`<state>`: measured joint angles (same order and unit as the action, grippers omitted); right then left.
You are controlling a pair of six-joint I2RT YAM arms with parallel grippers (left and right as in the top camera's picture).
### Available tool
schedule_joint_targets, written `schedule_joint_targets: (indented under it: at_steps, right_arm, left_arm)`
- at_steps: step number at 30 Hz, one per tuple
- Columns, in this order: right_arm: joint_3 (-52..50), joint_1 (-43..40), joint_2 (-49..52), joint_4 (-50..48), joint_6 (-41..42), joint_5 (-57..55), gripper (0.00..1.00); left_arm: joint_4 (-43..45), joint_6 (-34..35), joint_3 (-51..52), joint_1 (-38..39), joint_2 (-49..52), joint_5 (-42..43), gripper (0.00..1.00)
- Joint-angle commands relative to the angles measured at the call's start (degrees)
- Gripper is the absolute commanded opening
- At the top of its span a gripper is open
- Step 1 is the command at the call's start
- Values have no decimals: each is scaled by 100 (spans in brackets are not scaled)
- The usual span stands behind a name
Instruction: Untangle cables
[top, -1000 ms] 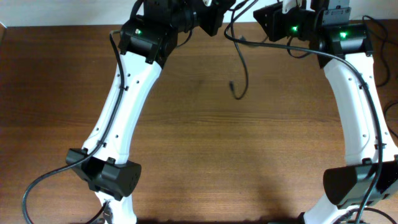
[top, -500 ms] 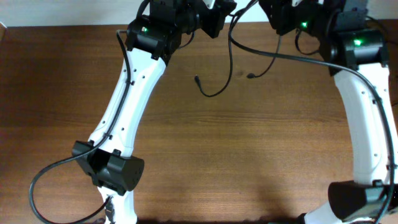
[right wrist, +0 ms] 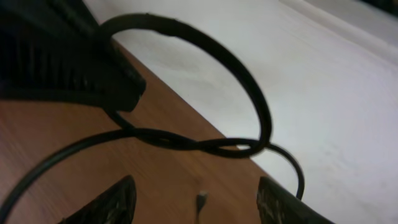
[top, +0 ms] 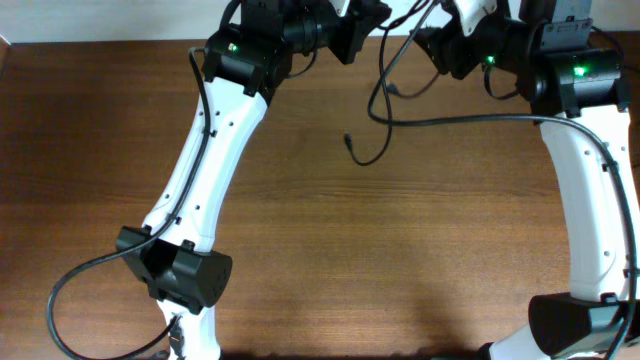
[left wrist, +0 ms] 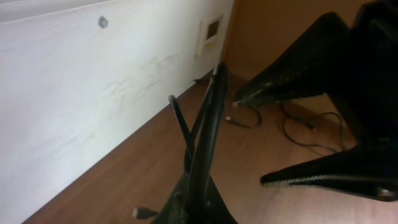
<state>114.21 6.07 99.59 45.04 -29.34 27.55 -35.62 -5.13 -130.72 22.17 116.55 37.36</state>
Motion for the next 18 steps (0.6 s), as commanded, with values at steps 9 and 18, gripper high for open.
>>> schedule_joint_targets:
  at_steps: [9, 18]
  right_arm:
    - [35, -92, 42, -326, -837, -728, 59]
    - [35, -133, 42, -212, -837, -730, 4]
  left_arm:
    - [-404, -33, -63, 35, -17, 750, 0]
    - [-398, -28, -63, 35, -26, 1445, 0]
